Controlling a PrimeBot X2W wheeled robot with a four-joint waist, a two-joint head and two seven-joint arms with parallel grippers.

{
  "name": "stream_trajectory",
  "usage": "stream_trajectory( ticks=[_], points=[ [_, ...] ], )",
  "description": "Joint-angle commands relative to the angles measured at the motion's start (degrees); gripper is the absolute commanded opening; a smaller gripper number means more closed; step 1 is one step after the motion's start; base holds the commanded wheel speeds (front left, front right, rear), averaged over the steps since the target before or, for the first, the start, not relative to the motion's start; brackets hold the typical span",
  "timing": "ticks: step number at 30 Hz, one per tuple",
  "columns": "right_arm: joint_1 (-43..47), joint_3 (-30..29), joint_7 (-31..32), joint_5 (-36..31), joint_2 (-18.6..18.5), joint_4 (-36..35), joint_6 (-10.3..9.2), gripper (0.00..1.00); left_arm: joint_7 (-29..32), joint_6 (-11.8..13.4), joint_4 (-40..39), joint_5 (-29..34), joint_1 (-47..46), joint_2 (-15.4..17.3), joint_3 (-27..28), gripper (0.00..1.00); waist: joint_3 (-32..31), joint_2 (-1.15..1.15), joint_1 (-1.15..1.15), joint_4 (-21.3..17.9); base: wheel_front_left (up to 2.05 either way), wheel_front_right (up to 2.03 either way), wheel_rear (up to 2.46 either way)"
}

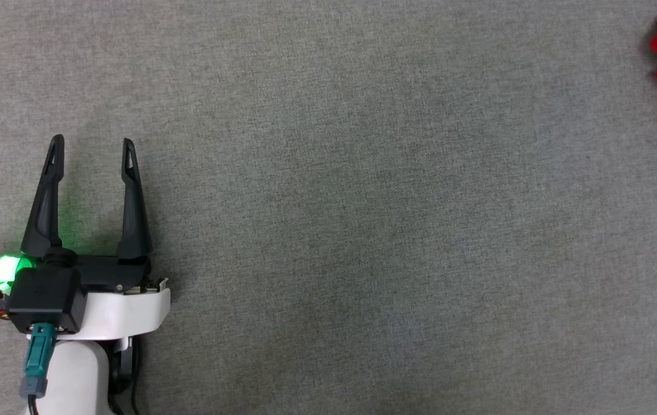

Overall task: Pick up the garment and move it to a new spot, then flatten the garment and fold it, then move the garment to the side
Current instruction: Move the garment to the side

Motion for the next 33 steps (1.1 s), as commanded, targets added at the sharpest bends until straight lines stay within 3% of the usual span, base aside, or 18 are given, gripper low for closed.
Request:
stream_trajectory(
  ticks=[1,2,8,17,22,33],
  points=[
    [-1.1,-0.6,-0.6,-1.1,0.9,0.2,-0.09,0.76,0.0,0.5,1.1,0.4,-0.6,0.4,0.4,1.00,-0.1,0.00,-0.01,0.0,0.00,0.00,0.00],
    [-1.0,-0.7,-0.9,-1.8,1.6,0.3,-0.09,1.00,0.0,0.5,1.2,0.4,-0.6,0.4,0.3,1.00,-0.4,0.00,-0.01,0.0,0.00,0.00,0.00],
    [1.6,-1.2,-4.5,-5.5,3.4,-0.2,-0.09,1.00,0.0,0.8,2.2,-0.2,0.1,-0.5,-0.4,1.00,-4.3,0.00,-0.01,1.0,0.00,0.00,0.00],
    [5.8,0.0,-15.6,-8.2,5.8,-6.8,-0.09,1.00,0.0,1.2,4.9,-1.2,4.3,-1.9,-0.7,1.00,-13.3,0.00,-0.01,3.3,0.00,0.00,0.00],
    [9.4,2.4,-24.0,-9.7,10.1,-14.2,-0.09,1.00,0.0,1.3,6.7,-1.7,7.6,-2.7,-0.3,1.00,-19.2,0.00,-0.01,5.7,0.00,0.00,0.00],
    [19.4,5.5,-35.1,-13.4,20.3,-24.6,-0.09,1.00,0.0,1.1,9.8,-1.7,10.5,-4.2,-1.1,1.00,-26.5,0.00,-0.01,8.9,0.00,0.00,0.00]
  ],
)
